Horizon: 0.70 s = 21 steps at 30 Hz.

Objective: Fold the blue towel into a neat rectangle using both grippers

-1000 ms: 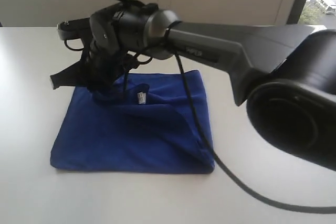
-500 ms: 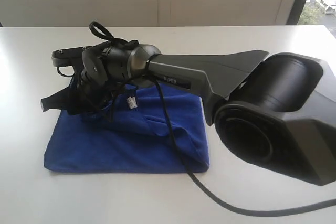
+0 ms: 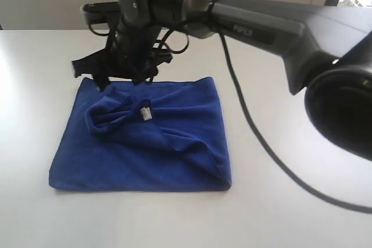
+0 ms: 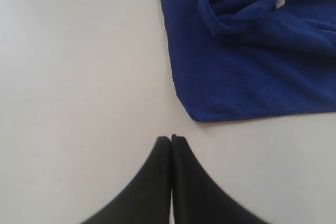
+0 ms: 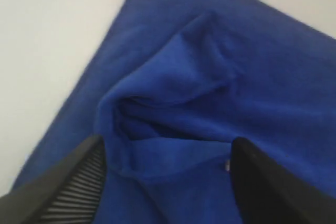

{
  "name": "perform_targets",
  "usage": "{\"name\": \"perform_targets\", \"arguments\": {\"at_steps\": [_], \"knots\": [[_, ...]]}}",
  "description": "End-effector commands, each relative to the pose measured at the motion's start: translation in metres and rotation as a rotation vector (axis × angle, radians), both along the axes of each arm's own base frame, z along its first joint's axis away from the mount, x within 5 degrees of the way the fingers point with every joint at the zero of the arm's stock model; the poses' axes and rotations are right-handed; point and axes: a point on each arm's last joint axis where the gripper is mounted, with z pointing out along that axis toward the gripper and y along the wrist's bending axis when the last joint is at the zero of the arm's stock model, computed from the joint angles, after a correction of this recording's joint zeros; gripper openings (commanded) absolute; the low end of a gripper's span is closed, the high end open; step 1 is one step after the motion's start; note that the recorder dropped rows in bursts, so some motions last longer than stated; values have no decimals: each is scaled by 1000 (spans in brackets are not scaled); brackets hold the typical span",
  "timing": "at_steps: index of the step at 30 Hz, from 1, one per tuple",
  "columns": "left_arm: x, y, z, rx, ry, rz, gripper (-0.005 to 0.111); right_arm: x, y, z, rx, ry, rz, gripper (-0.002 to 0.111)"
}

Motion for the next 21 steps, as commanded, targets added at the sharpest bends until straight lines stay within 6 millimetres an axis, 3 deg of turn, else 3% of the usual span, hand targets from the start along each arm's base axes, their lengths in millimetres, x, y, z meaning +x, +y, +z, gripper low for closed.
{"name": "perform_targets", "arguments": {"at_steps": [1, 6, 10, 13, 21], "knots": [[-2, -1, 0, -17, 6, 6, 0, 14, -41, -5, -69, 60, -57, 58], [-2, -1, 0, -17, 6, 6, 0, 17, -86, -29, -117, 143, -140, 57], [-2, -1, 0, -17, 6, 6, 0, 3, -131, -45, -131, 174, -208, 57], [-2, -1, 0, -17, 6, 6, 0, -9, -154, -53, -129, 184, -249, 57], [-2, -1, 0, -17, 6, 6, 0, -27, -156, -85, -28, 228, -286, 57]]}}
